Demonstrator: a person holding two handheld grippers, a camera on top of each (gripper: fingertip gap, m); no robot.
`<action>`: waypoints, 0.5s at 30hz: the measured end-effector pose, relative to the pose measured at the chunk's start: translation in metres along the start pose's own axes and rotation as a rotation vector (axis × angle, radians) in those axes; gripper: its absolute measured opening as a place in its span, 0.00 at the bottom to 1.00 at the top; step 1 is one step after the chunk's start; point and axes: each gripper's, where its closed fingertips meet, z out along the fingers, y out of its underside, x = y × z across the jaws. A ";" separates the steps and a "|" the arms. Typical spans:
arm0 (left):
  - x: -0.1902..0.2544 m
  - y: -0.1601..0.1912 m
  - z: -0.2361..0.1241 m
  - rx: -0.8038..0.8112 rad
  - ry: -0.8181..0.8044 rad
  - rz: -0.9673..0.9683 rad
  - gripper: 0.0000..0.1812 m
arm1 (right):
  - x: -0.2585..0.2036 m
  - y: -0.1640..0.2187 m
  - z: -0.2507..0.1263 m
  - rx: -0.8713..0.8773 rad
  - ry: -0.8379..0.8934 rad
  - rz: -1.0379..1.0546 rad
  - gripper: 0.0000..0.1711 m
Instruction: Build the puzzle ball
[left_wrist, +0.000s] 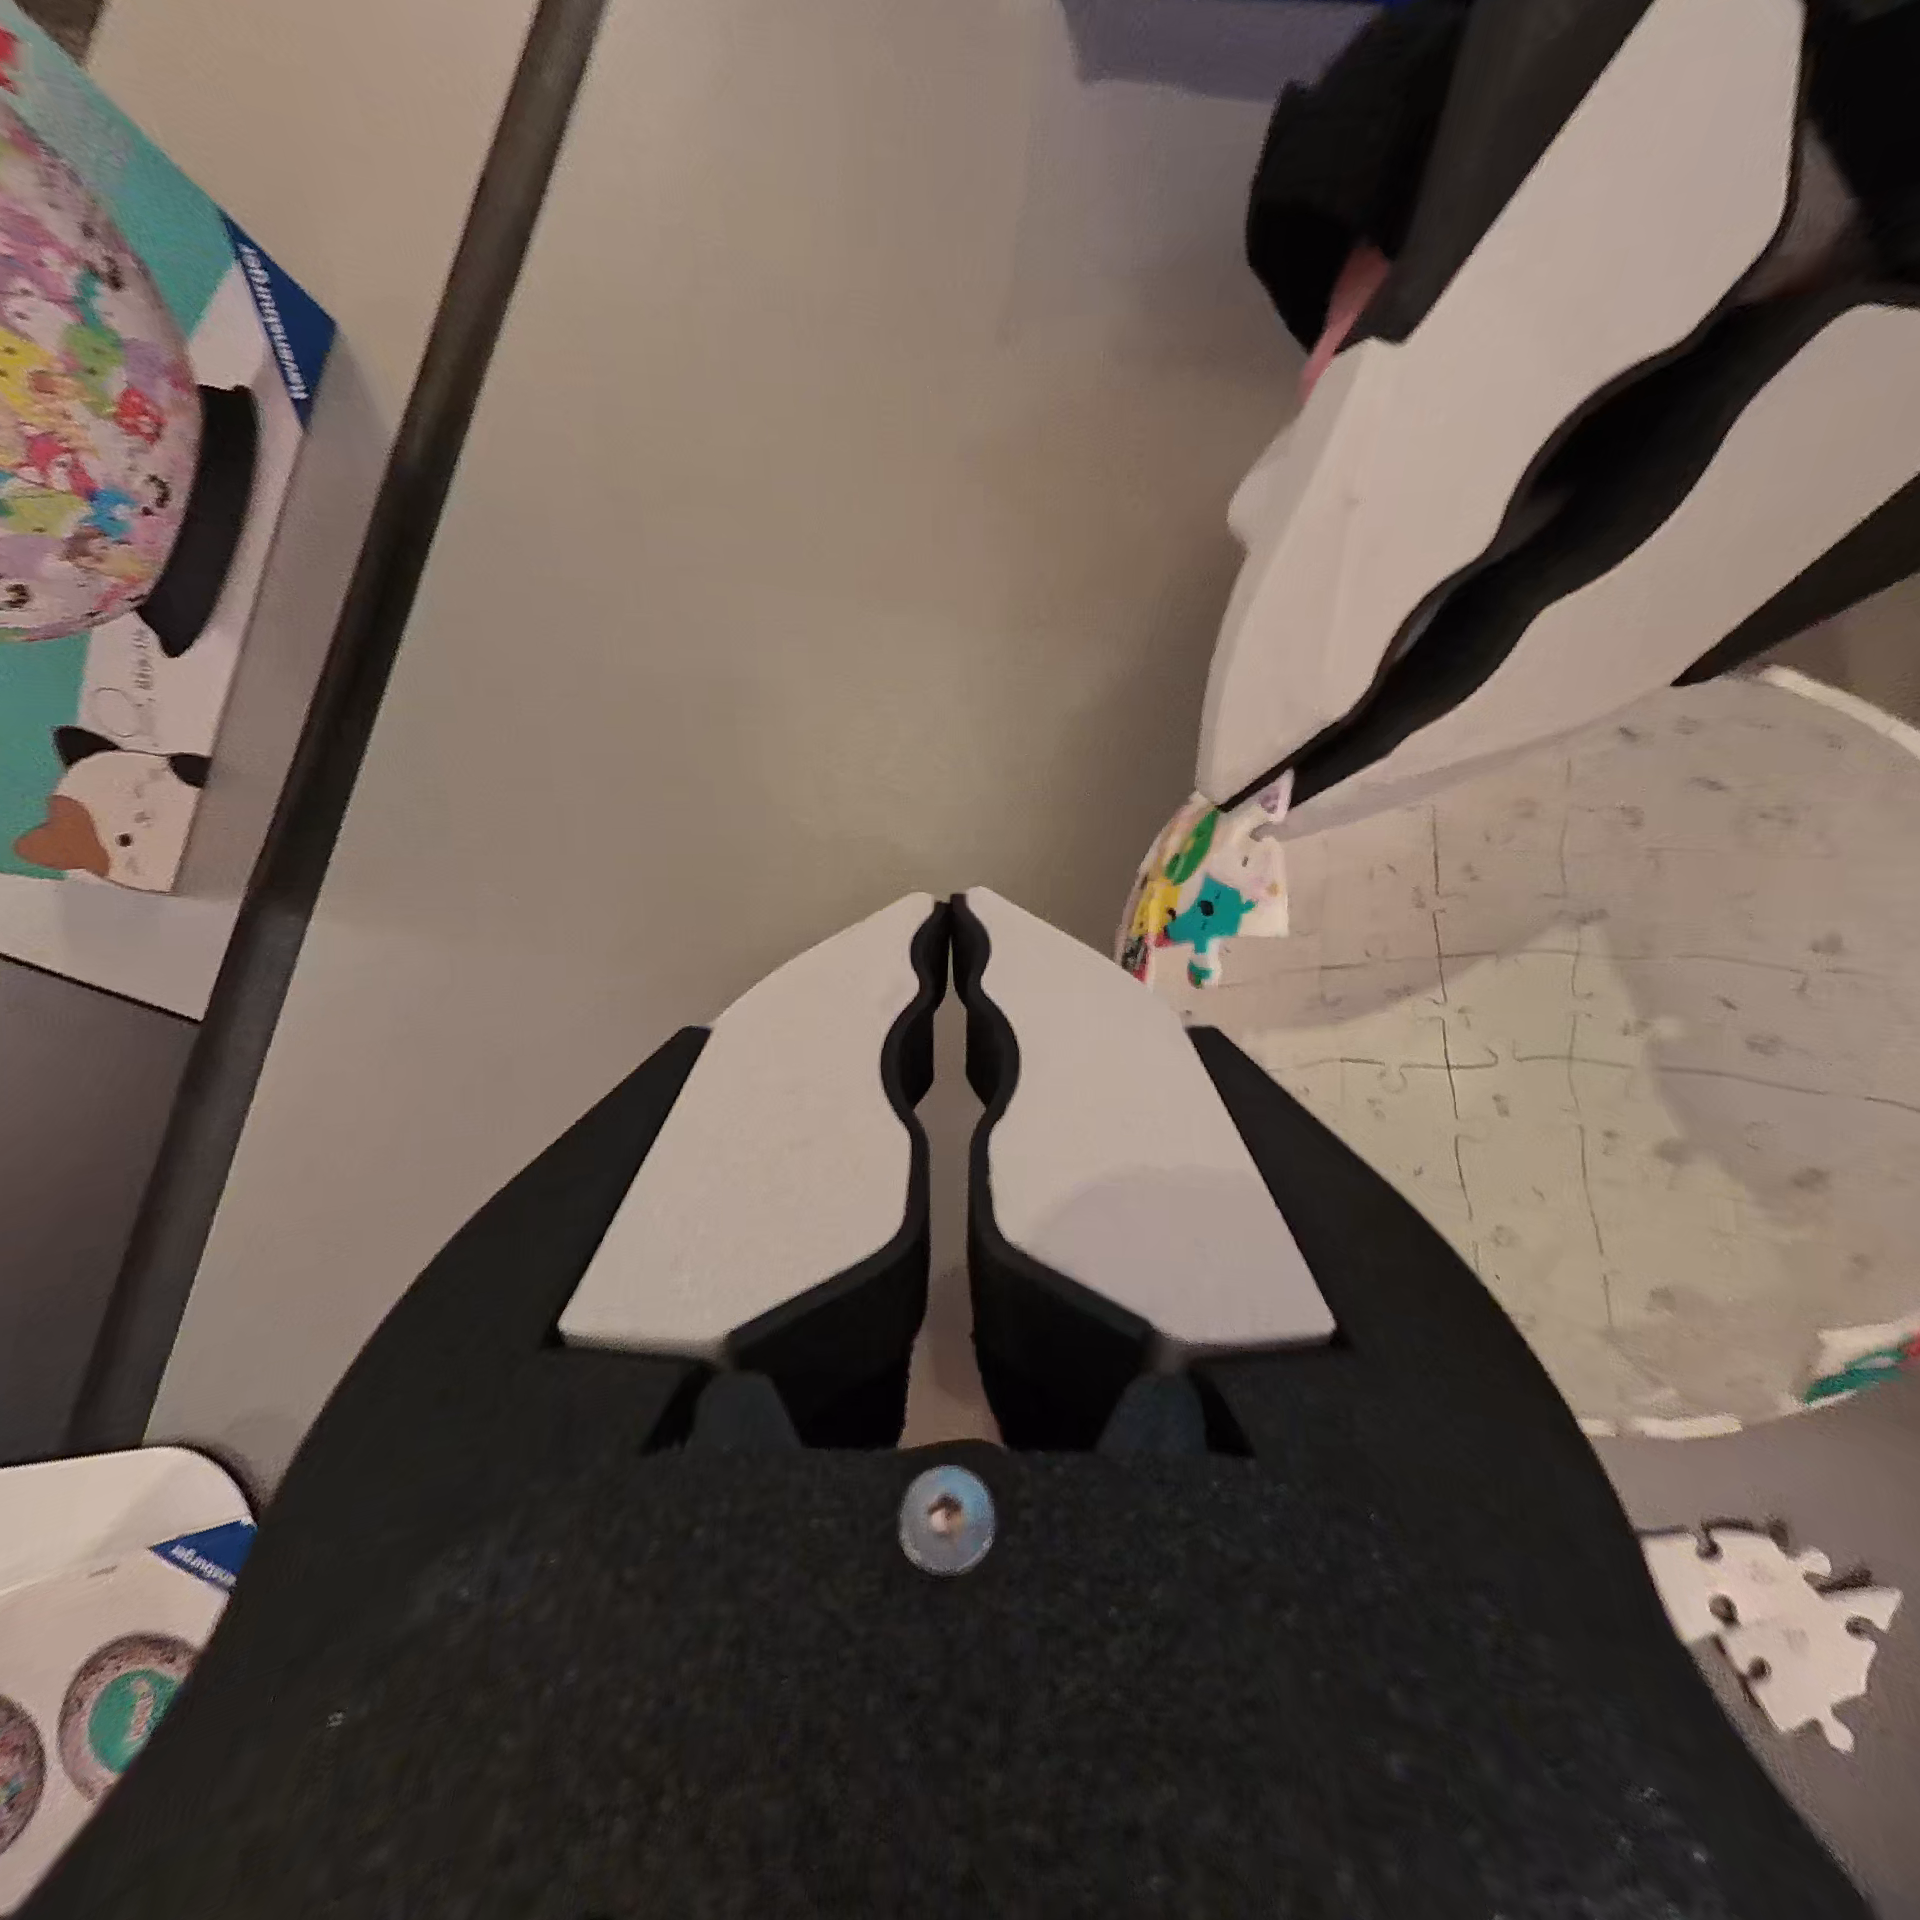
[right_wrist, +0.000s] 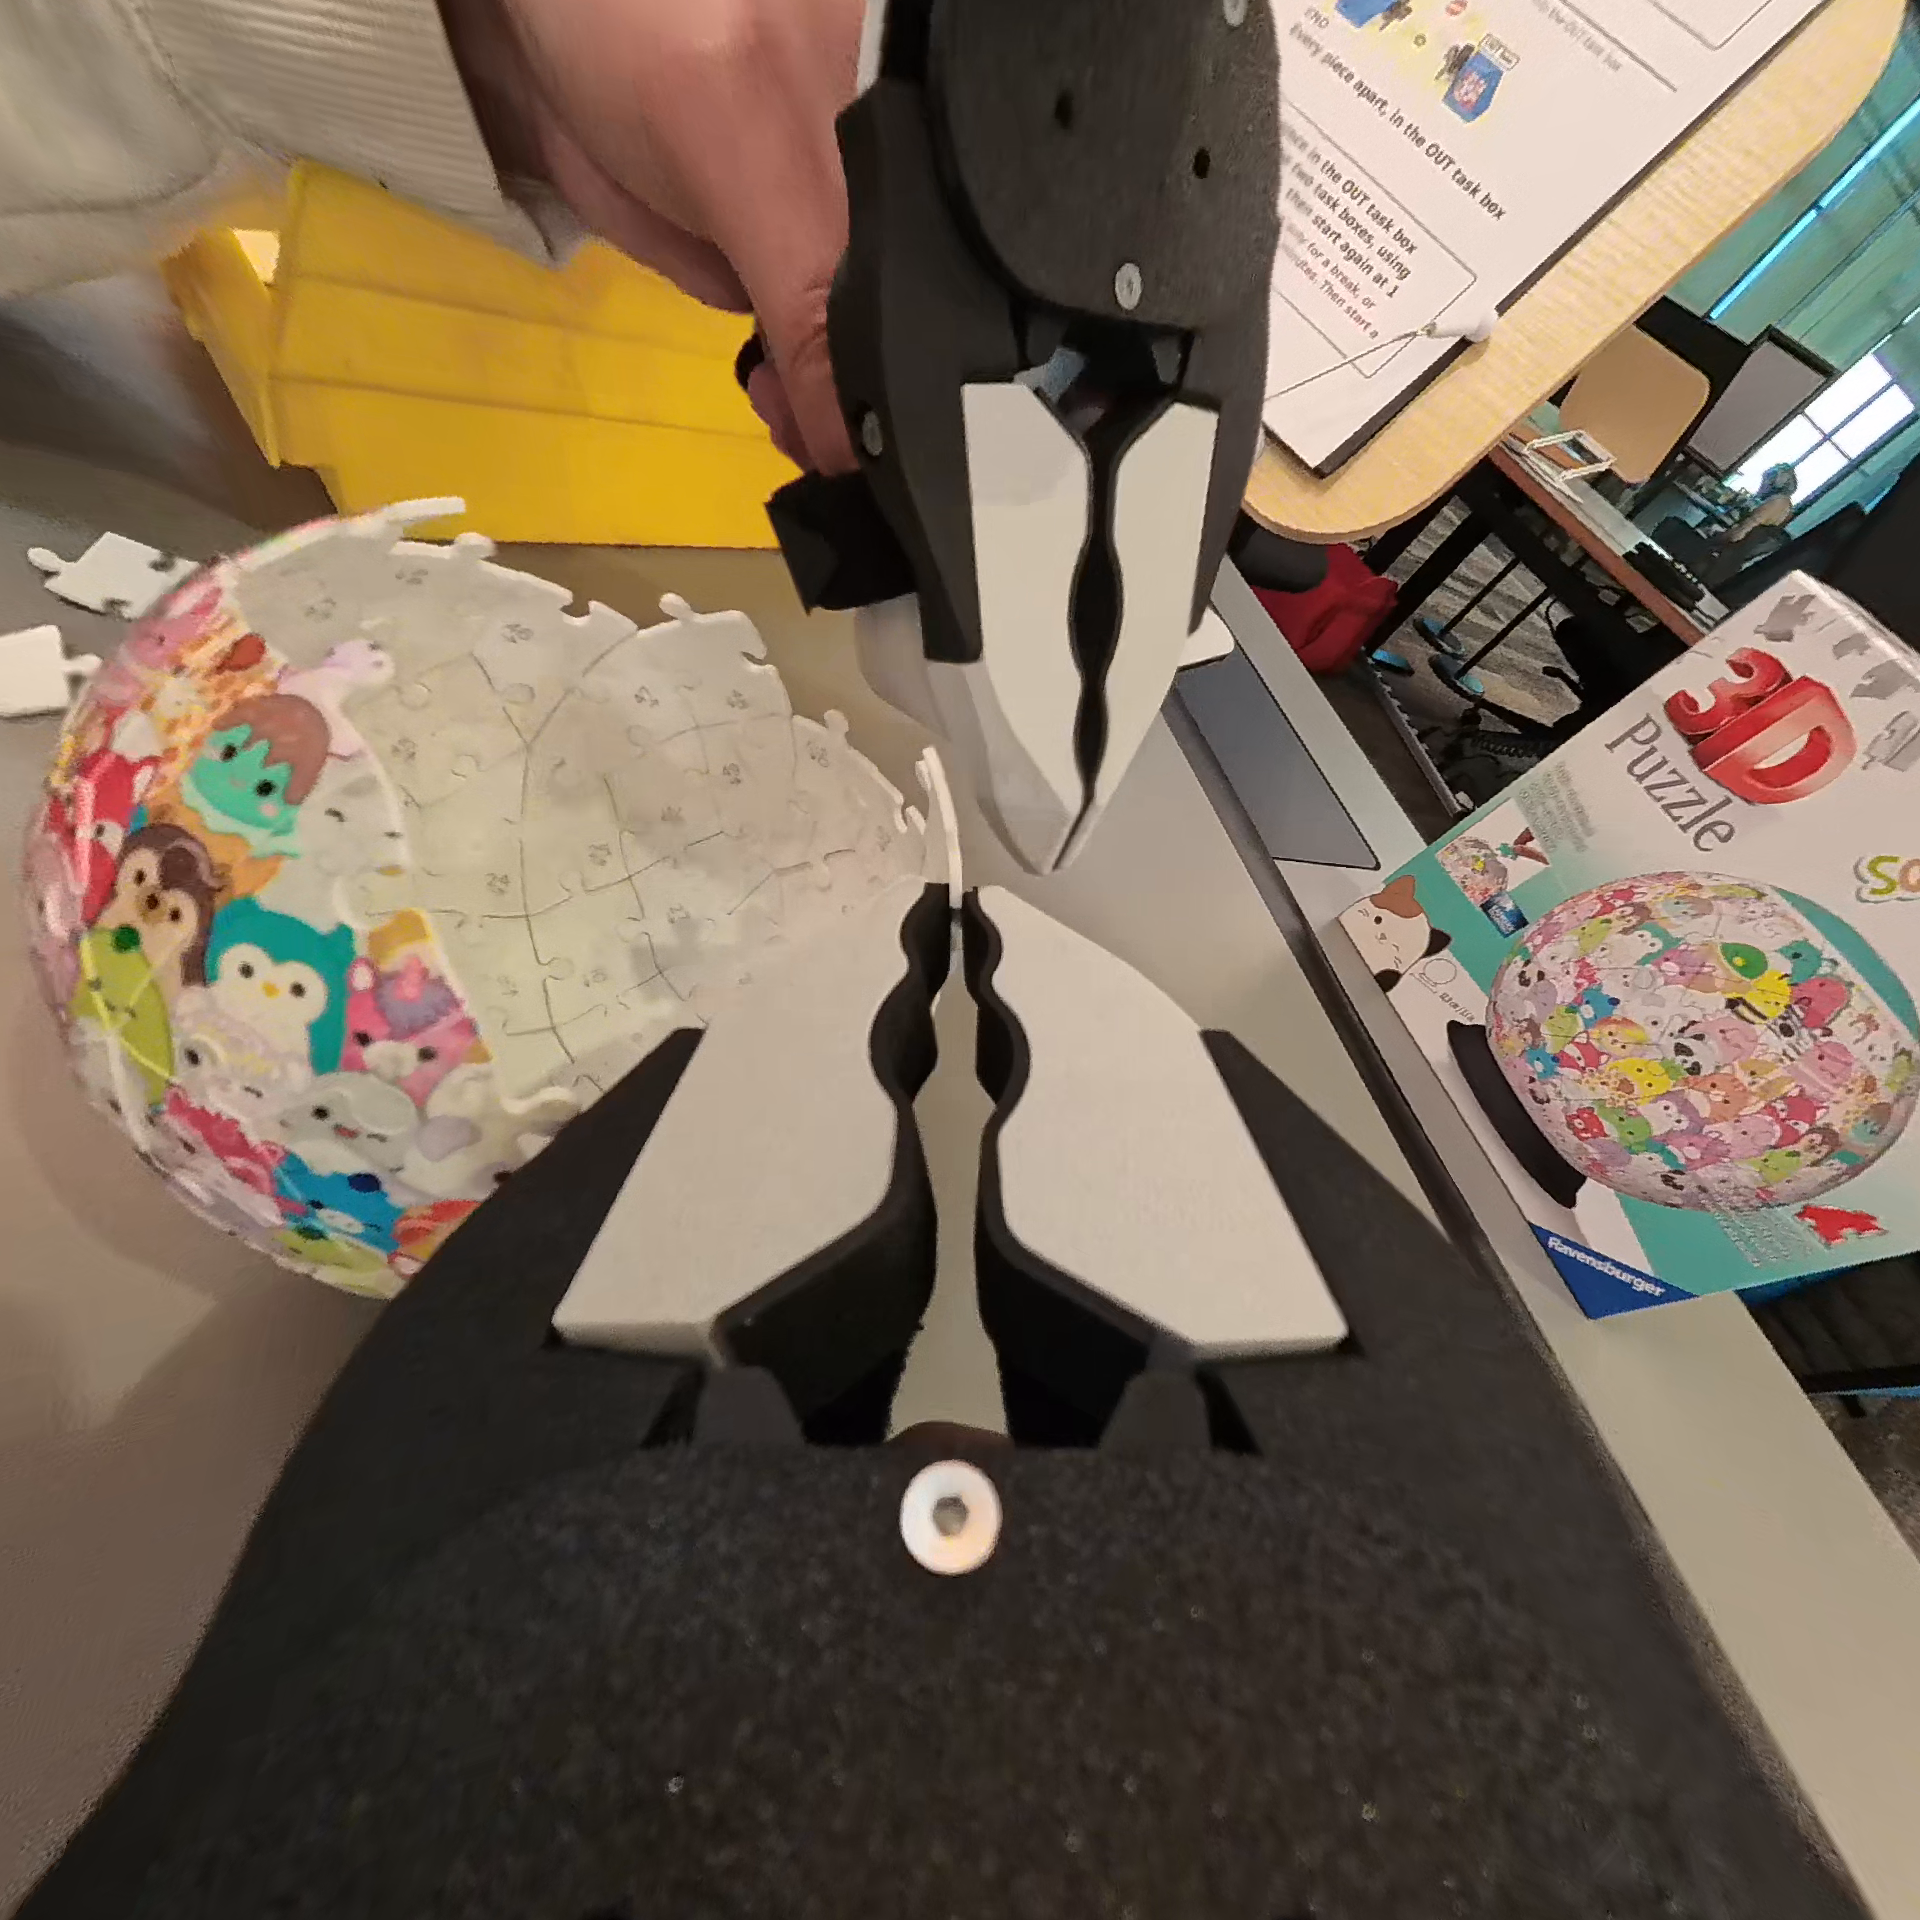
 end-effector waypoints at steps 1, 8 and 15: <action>0.002 0.002 0.002 -0.019 0.006 0.010 0.00 | 0.000 0.000 0.000 -0.004 0.000 -0.012 0.01; 0.007 0.007 0.008 -0.063 0.038 0.061 0.00 | 0.001 0.000 0.001 -0.050 0.001 -0.092 0.01; -0.008 0.004 0.008 -0.149 0.060 0.137 0.00 | 0.004 0.001 0.005 -0.066 -0.021 -0.093 0.01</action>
